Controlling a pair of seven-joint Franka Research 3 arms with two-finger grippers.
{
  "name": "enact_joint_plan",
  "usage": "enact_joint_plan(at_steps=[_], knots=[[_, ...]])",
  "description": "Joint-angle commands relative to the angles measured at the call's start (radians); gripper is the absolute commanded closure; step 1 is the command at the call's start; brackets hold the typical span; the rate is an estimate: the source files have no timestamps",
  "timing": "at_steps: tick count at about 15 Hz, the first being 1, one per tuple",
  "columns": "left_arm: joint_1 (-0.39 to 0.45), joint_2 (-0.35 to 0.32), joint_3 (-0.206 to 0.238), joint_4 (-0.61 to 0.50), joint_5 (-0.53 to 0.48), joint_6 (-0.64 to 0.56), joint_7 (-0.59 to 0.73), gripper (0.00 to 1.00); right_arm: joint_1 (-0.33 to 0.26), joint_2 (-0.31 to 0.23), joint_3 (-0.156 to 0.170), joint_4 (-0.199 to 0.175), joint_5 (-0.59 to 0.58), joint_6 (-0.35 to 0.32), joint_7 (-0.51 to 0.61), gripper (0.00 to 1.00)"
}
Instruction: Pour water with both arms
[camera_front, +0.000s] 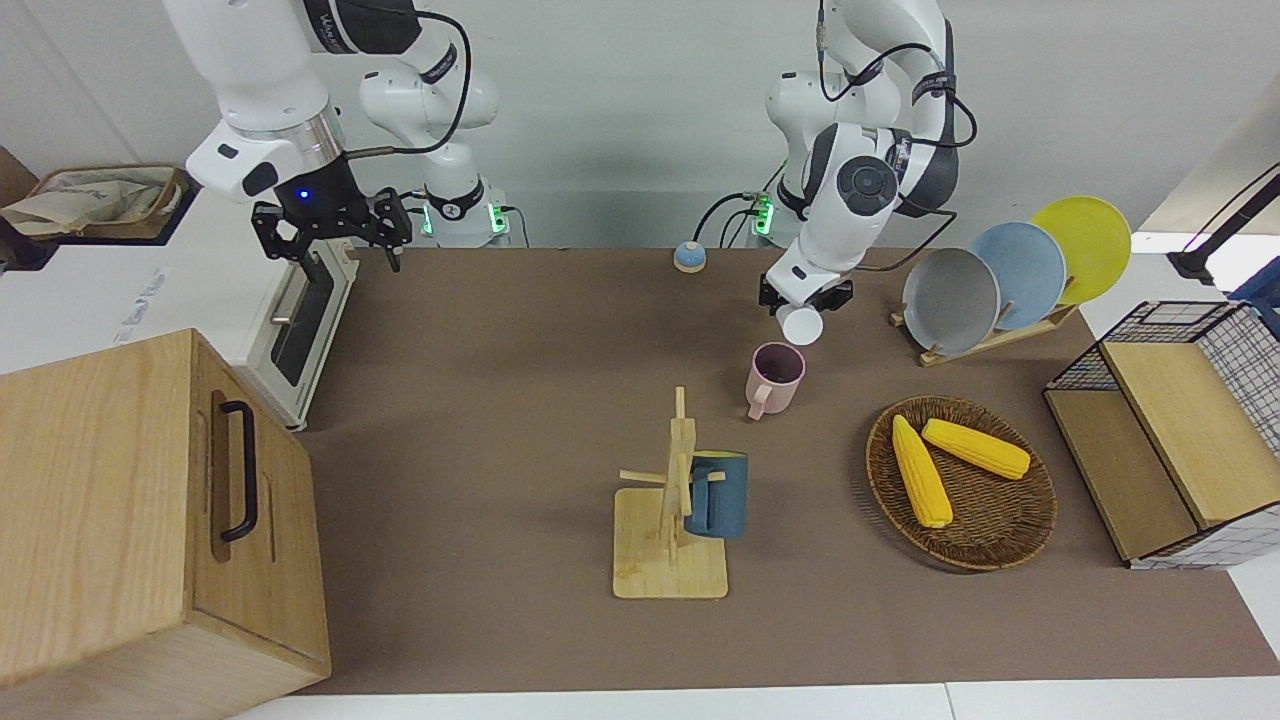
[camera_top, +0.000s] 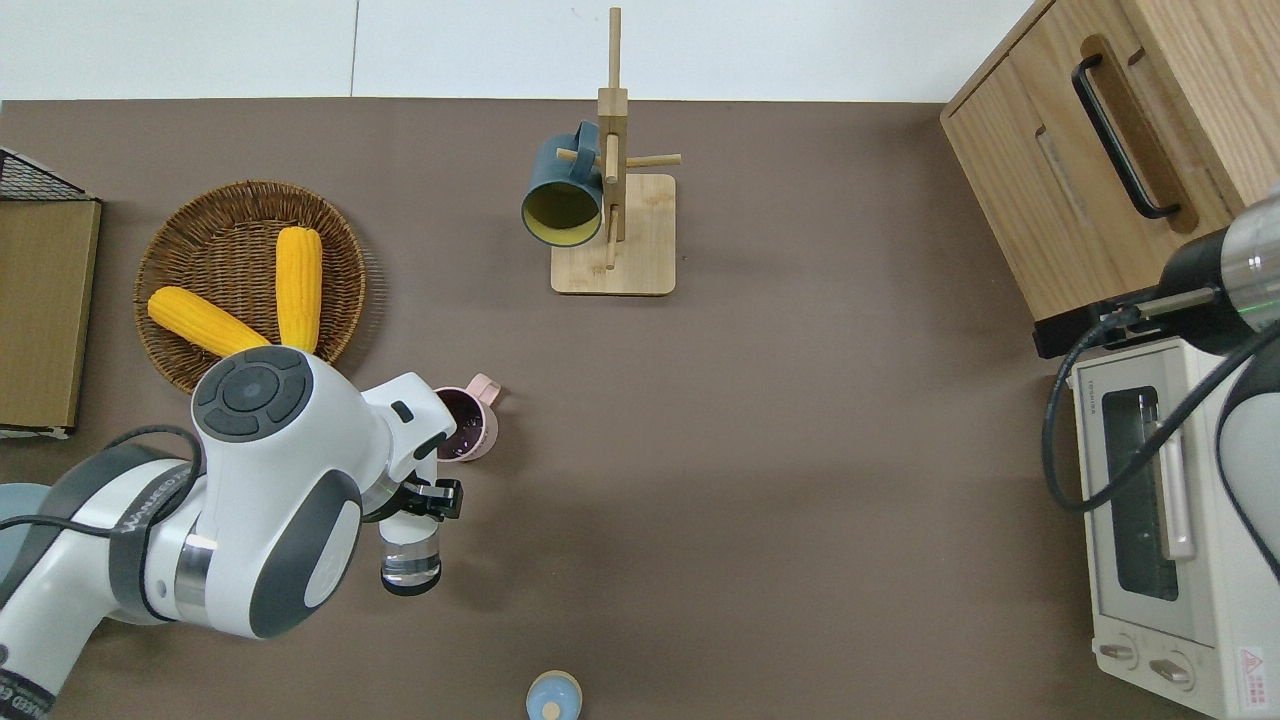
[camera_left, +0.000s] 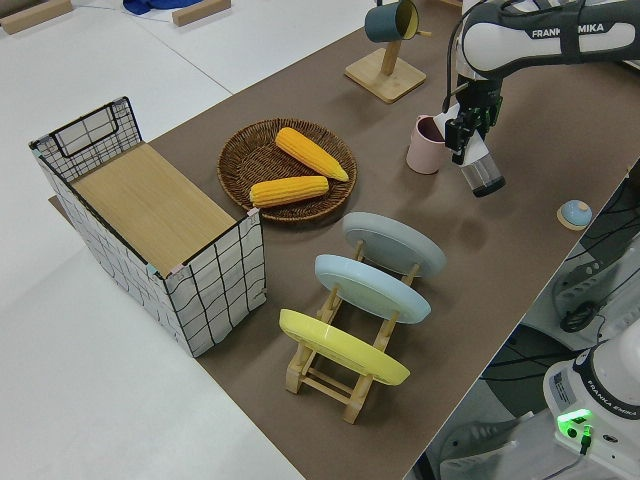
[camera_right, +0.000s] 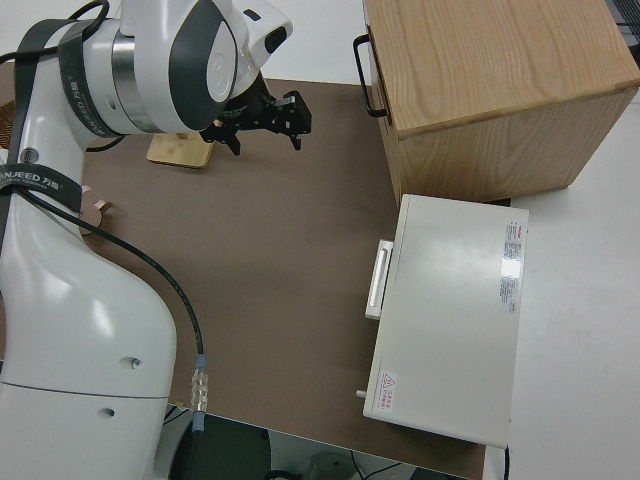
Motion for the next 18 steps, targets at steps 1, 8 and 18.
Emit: enact_joint_plan(at_steps=[1,8,18], knots=[[0.034,-0.062,0.002,-0.044,-0.011,0.032,-0.006,1.00,-0.002,-0.004,-0.001,0.007,0.013,-0.014,-0.021,0.011],[0.141,-0.062,0.003,-0.038,0.000,0.184,0.005,1.00,-0.002,-0.004,-0.001,0.007,0.013,-0.014,-0.021,0.011],[0.163,-0.051,0.104,0.076,0.039,0.613,-0.104,1.00,-0.002,-0.004,-0.001,0.007,0.013,-0.014,-0.021,0.011]])
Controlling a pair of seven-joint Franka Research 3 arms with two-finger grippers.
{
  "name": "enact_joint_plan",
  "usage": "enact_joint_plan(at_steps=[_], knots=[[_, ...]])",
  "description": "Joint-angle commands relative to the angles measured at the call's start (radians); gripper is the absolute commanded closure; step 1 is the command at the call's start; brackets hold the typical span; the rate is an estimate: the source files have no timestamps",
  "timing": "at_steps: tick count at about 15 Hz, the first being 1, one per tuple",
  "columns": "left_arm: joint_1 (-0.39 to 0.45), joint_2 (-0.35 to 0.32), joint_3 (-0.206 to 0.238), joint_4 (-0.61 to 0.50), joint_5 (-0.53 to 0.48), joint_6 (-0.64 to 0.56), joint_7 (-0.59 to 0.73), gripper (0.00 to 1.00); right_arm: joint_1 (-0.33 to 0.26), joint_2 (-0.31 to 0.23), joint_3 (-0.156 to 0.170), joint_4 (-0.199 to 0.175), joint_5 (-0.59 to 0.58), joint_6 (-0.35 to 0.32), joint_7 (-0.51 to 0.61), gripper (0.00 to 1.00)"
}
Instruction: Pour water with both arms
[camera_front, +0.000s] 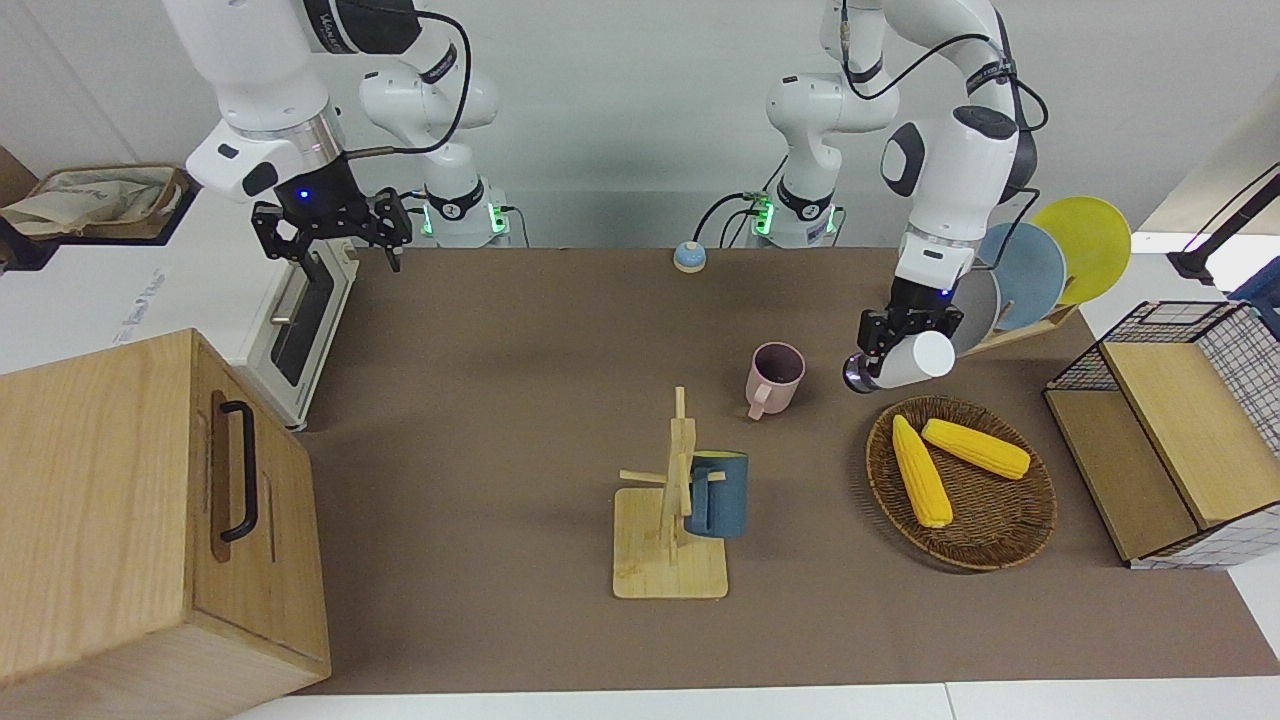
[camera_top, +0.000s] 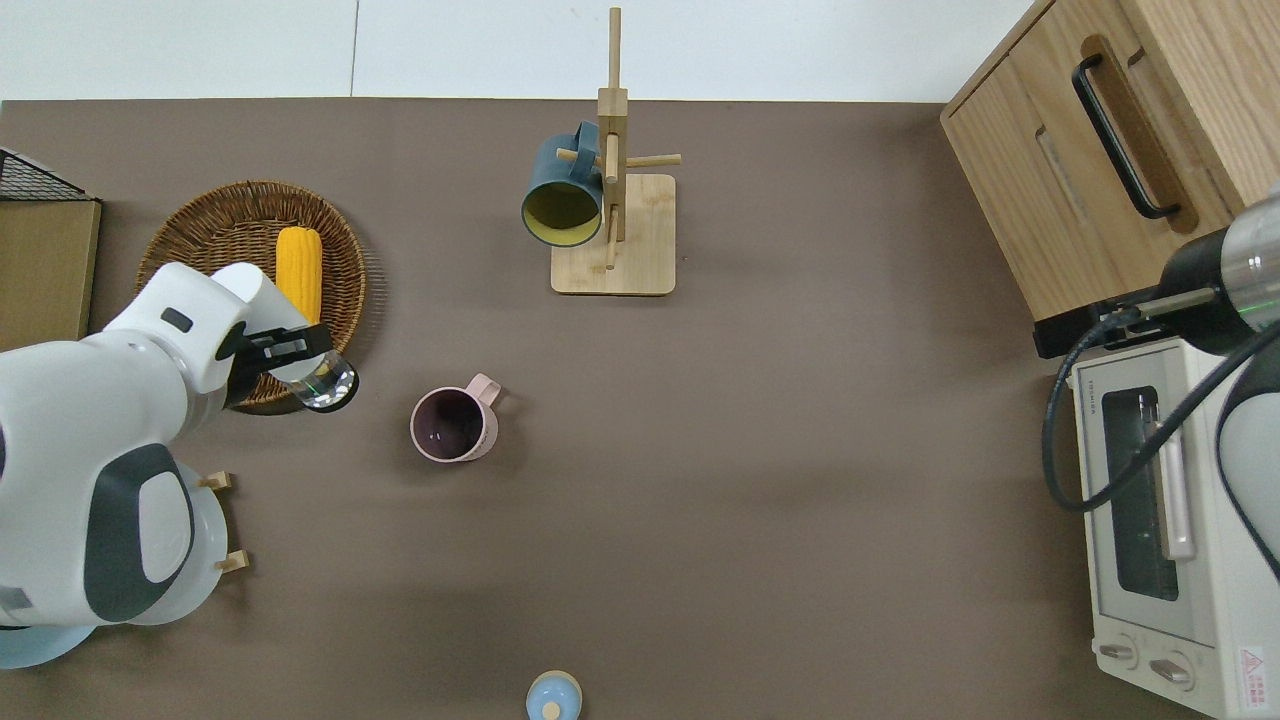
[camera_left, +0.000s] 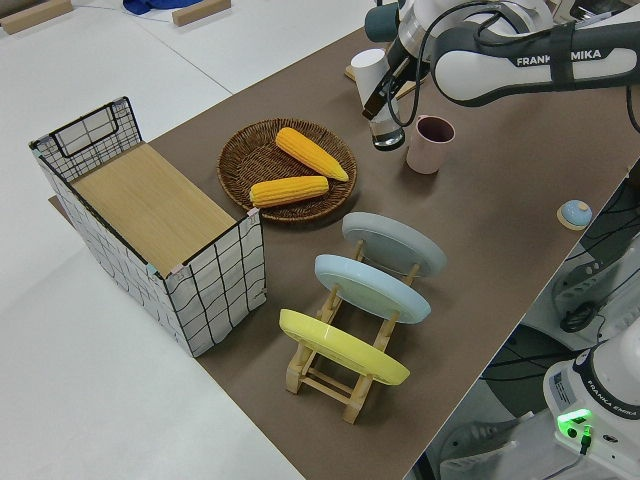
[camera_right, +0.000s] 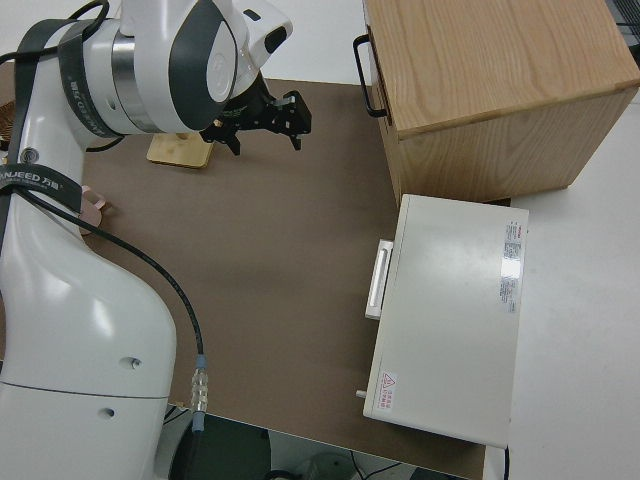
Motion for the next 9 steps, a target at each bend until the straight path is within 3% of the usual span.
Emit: enact_joint_plan(at_steps=[1,4,6,9], knots=[[0.005,-0.015,0.055,0.093,0.047,0.026,-0.051,1.00,-0.002,-0.004,-0.001,0.007,0.013,-0.014,-0.021,0.011],[0.005,0.019,0.129,0.230,0.078,0.023,-0.045,1.00,-0.002,-0.004,-0.001,0.007,0.013,-0.014,-0.021,0.011],[0.002,0.056,0.161,0.305,0.157,0.007,-0.014,1.00,-0.002,-0.004,-0.001,0.007,0.013,-0.014,-0.021,0.011],[0.007,0.111,0.226,0.434,0.145,-0.026,0.094,1.00,-0.002,-0.004,-0.001,0.007,0.013,-0.014,-0.021,0.011]])
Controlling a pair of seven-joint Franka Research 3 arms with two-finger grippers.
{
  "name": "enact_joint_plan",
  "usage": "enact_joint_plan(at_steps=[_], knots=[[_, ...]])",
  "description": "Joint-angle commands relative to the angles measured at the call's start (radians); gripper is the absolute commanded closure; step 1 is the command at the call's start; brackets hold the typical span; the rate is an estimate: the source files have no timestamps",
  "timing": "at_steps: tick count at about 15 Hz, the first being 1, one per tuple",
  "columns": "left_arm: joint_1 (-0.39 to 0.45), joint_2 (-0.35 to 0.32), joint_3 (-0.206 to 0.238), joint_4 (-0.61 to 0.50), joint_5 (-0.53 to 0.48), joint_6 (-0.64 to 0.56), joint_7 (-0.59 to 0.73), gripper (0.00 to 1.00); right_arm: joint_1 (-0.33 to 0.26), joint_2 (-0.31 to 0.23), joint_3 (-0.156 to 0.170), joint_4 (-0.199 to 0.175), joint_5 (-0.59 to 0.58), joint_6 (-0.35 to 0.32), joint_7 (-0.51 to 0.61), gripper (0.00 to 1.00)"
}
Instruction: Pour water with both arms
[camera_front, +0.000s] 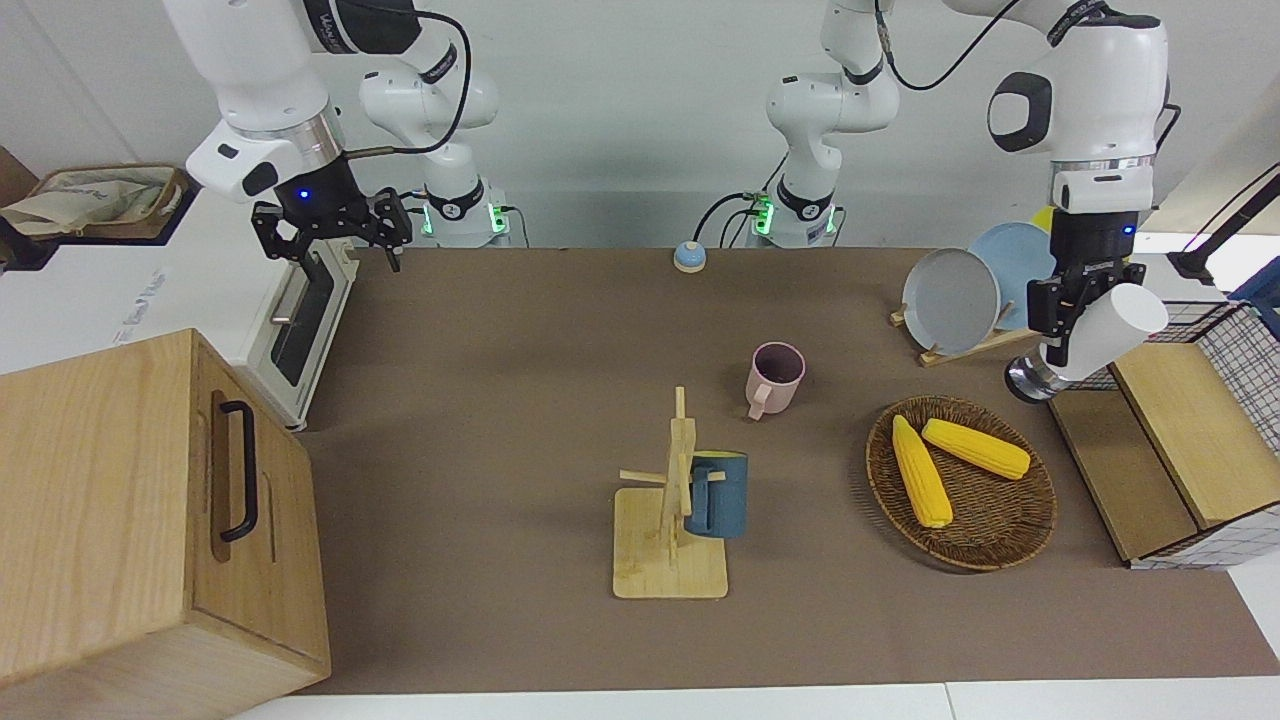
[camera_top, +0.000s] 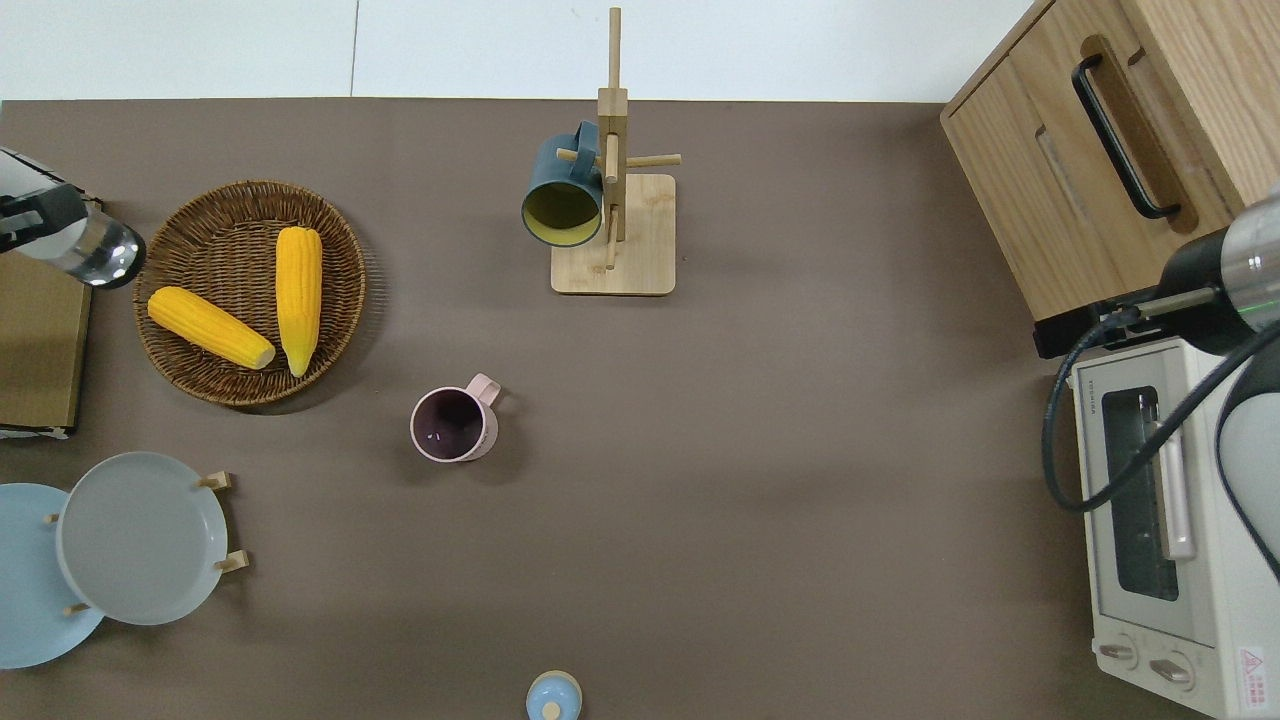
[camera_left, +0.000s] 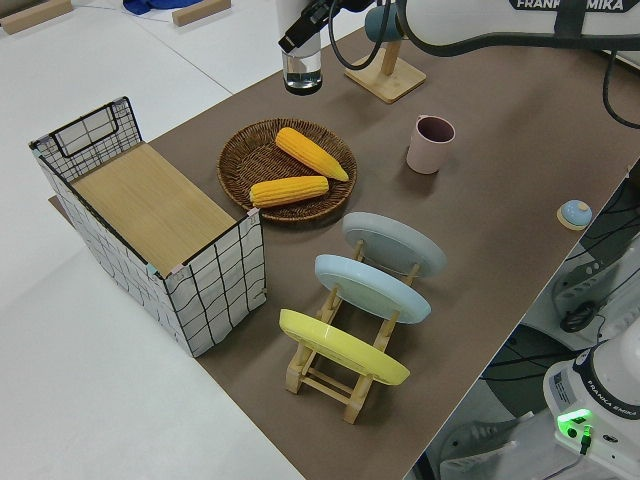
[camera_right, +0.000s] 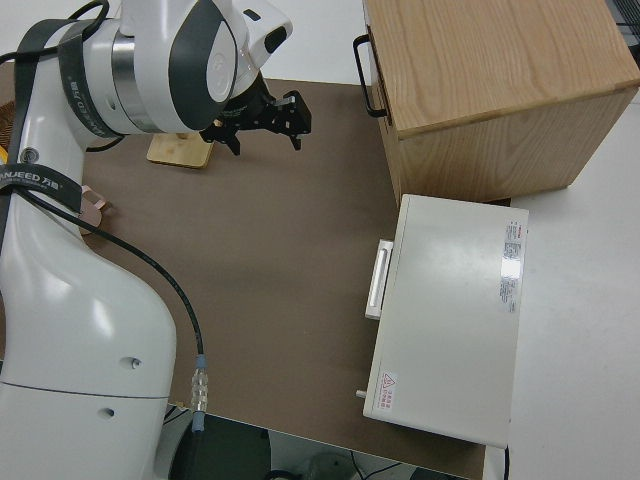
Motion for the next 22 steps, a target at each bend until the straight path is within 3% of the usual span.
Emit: enact_joint_plan(at_steps=[1,8,10,16,19,22], knots=[[0.017,0.073,0.046,0.152,0.017,-0.047,0.080,1.00,-0.002,-0.004,-0.001,0.007,0.013,-0.014,-0.021,0.011],[0.261,0.136,0.046,0.188,-0.366,-0.052,0.682,1.00,-0.002,-0.004,-0.001,0.007,0.013,-0.014,-0.021,0.011],[0.311,0.154,0.046,0.189,-0.415,-0.052,0.813,1.00,-0.002,-0.004,-0.001,0.007,0.013,-0.014,-0.021,0.011],[0.414,0.222,0.038,0.203,-0.573,-0.052,1.039,1.00,-0.002,-0.004,-0.001,0.007,0.013,-0.014,-0.021,0.011],[0.453,0.251,0.037,0.203,-0.719,-0.052,1.180,1.00,-0.002,-0.004,-0.001,0.007,0.013,-0.014,-0.021,0.011],[0.467,0.273,0.029,0.202,-0.756,-0.049,1.212,1.00,-0.002,-0.004,-0.001,0.007,0.013,-0.014,-0.021,0.011]])
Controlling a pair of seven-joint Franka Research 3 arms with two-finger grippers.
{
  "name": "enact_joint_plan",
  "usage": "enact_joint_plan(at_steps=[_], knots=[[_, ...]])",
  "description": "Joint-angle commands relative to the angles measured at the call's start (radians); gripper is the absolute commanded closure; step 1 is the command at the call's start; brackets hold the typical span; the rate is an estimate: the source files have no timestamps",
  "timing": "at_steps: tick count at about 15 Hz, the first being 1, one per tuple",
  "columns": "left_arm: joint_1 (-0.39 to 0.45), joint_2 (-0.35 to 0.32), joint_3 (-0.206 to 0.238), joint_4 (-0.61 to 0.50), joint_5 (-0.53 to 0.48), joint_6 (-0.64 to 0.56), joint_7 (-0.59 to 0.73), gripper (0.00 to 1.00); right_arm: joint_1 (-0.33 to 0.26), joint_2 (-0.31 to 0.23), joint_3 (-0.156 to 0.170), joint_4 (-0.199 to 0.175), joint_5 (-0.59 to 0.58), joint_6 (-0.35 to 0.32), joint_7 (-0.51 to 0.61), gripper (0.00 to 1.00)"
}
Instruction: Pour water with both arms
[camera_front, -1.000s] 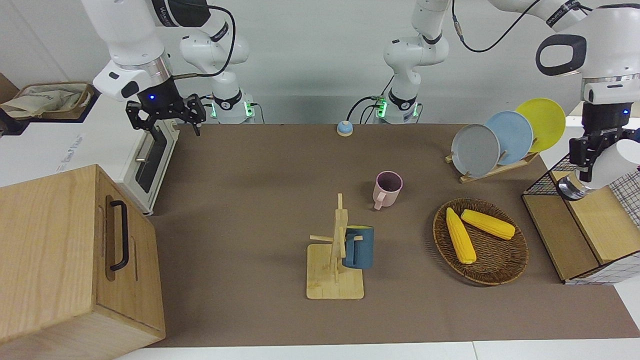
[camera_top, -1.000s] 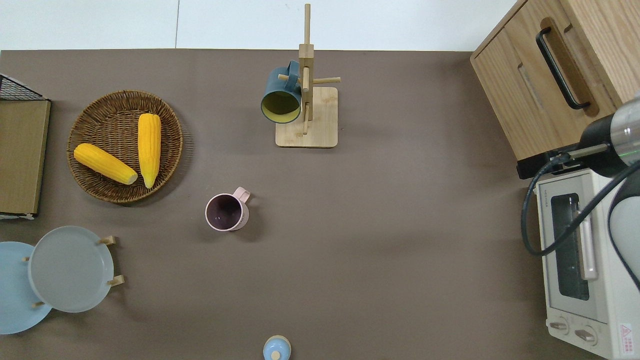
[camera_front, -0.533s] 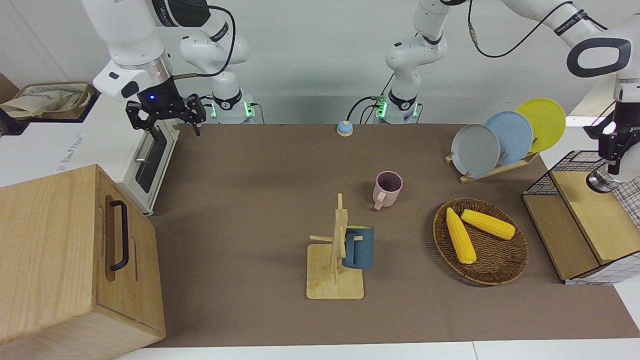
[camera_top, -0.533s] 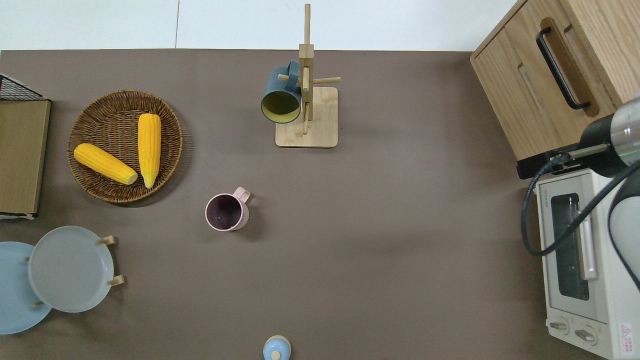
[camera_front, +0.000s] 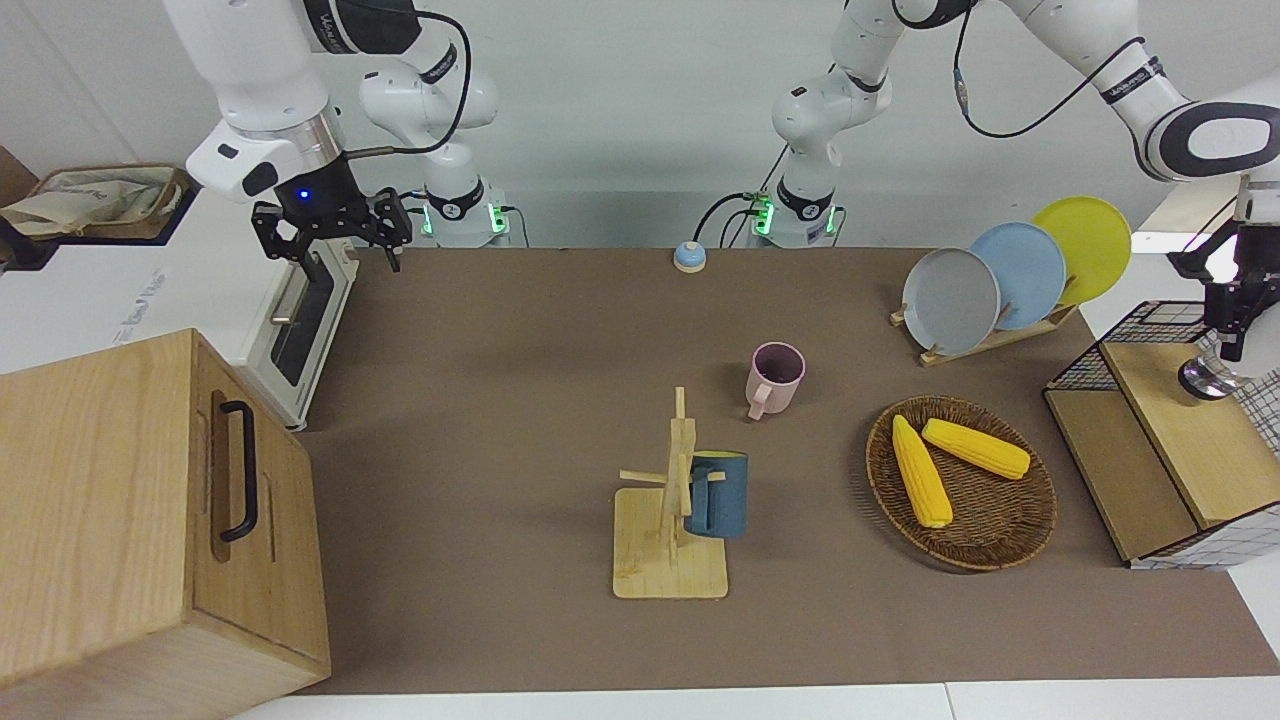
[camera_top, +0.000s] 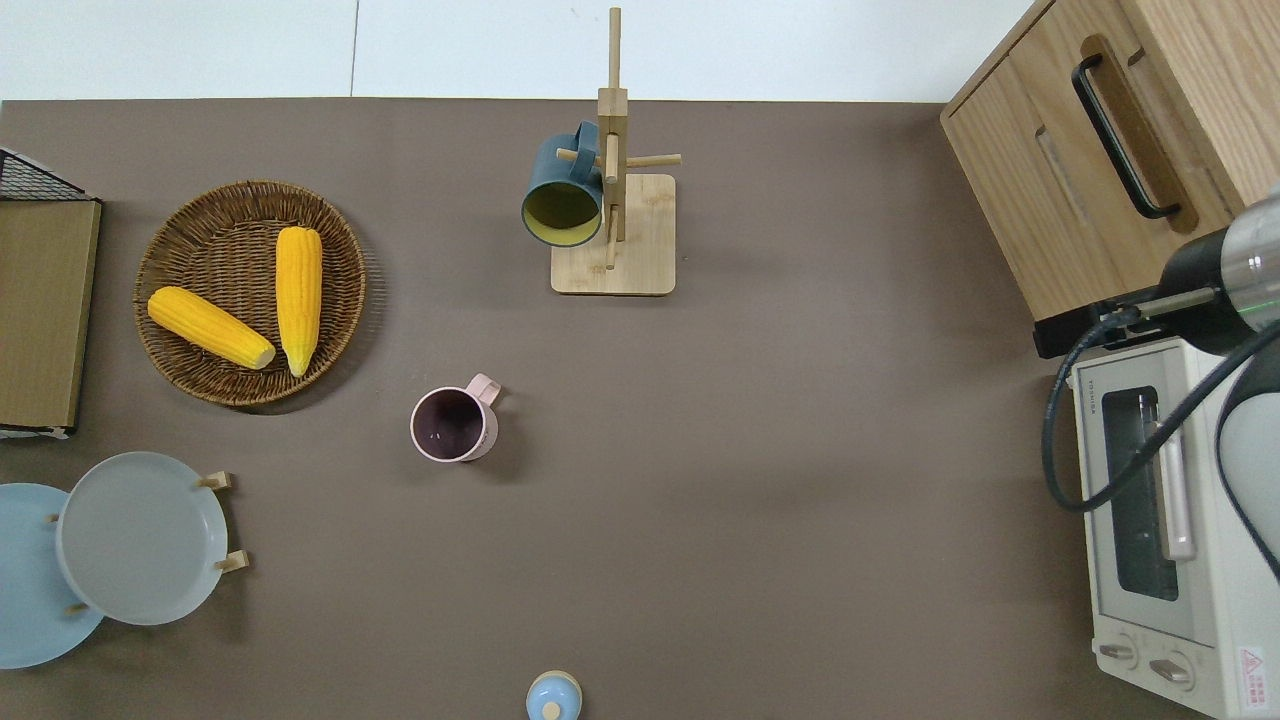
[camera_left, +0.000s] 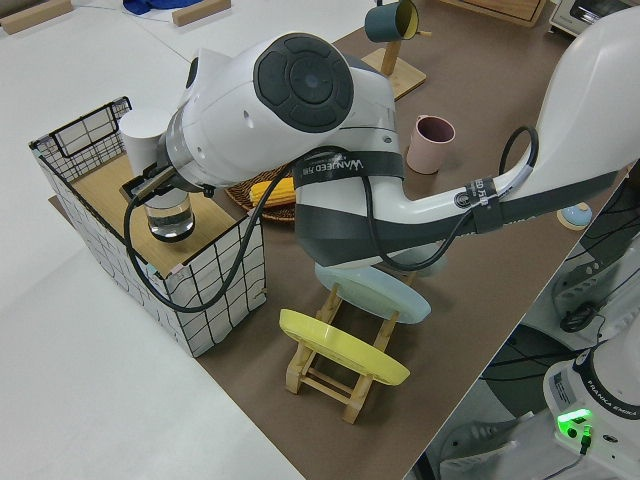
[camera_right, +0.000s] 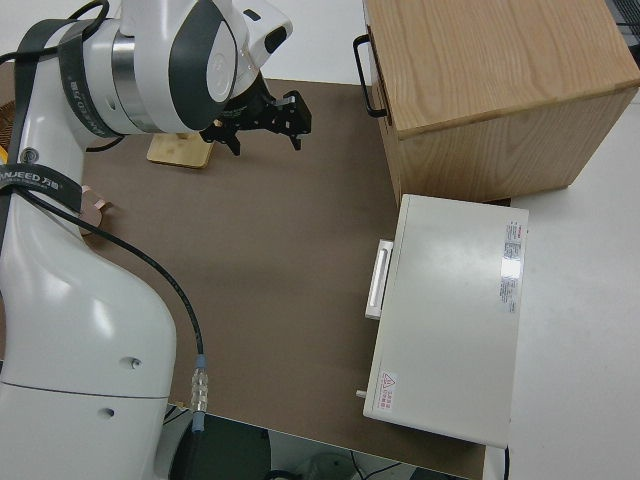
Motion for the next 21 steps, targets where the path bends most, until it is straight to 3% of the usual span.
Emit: enact_joint_plan(at_steps=[1,4,5,7,10,11,13,14,15,16,21], knots=[[0.019,0.029,-0.017,0.046,-0.058,-0.010,0.051,1.00,-0.002,-0.004,-0.001,0.007,0.013,-0.014,-0.021,0.011],[0.019,0.046,-0.017,0.044,-0.095,-0.006,0.068,0.99,-0.002,-0.004,-0.001,0.007,0.013,-0.014,-0.021,0.011],[0.019,0.052,-0.018,0.044,-0.097,-0.006,0.071,0.94,-0.002,-0.004,-0.001,0.007,0.013,-0.014,-0.021,0.011],[0.021,0.053,-0.017,0.044,-0.097,-0.006,0.071,0.57,-0.002,-0.004,-0.001,0.007,0.013,-0.014,-0.021,0.011],[0.021,0.056,-0.015,0.044,-0.097,-0.006,0.071,0.52,-0.002,-0.004,-0.001,0.007,0.014,-0.014,-0.021,0.011],[0.019,0.056,-0.015,0.044,-0.092,-0.004,0.071,0.43,-0.002,-0.004,-0.001,0.011,0.013,-0.014,-0.021,0.011],[0.021,0.056,-0.015,0.044,-0.100,-0.004,0.061,0.37,-0.002,-0.004,-0.001,0.011,0.011,-0.014,-0.021,0.011],[0.021,0.056,-0.015,0.044,-0.101,-0.004,0.058,0.28,-0.002,-0.004,-0.001,0.011,0.011,-0.014,-0.021,0.011],[0.022,0.062,-0.015,0.044,-0.094,-0.004,0.071,0.05,-0.002,-0.004,-0.001,0.011,0.013,-0.014,-0.021,0.011],[0.022,0.064,-0.015,0.046,-0.097,-0.004,0.071,0.01,-0.002,-0.004,-0.001,0.011,0.011,-0.014,-0.021,0.011],[0.018,0.061,-0.011,0.047,-0.077,-0.013,0.058,0.01,-0.002,-0.004,-0.001,0.011,0.011,-0.014,-0.021,0.011]])
